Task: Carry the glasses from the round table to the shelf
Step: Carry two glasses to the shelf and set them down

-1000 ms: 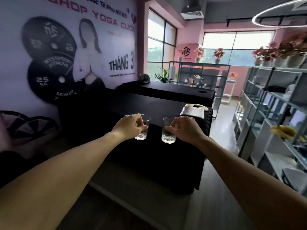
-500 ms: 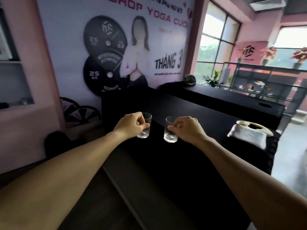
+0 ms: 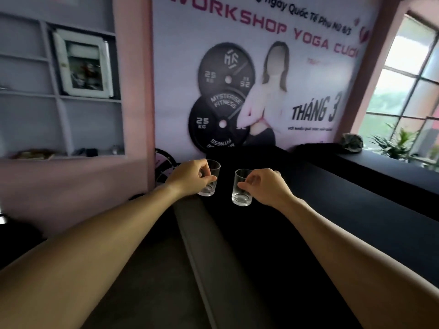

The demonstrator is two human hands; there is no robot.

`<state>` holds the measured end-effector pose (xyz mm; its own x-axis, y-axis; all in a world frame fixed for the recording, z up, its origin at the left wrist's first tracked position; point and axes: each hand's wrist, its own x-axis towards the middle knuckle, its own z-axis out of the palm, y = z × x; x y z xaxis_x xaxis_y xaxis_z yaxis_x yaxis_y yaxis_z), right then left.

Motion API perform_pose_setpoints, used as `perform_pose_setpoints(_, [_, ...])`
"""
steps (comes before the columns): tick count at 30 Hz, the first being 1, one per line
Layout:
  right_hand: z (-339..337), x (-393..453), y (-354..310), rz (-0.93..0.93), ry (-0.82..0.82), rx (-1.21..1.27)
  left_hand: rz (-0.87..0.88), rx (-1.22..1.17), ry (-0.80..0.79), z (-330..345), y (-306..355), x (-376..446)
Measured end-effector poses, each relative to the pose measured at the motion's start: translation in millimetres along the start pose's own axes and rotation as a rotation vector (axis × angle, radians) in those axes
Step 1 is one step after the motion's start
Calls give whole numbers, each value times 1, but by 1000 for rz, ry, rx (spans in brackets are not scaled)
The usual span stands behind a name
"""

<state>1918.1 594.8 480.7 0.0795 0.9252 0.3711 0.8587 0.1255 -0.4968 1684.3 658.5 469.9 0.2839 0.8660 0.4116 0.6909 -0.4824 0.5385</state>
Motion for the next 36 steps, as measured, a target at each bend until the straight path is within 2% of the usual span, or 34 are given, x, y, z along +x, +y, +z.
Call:
perform_pose_setpoints(6, [61, 119, -48, -78, 21, 32, -37, 49, 77, -53, -79, 66])
perform_pose_setpoints(23, [257, 368, -148, -400, -220, 215, -317, 221, 225, -128, -301, 187])
perform_pose_setpoints(31, [325, 492, -203, -553, -328, 238, -443, 320, 354, -160, -375, 256])
perform_pose_setpoints(36, [366, 535, -238, -667, -363, 286, -519, 364, 405, -185, -409, 268])
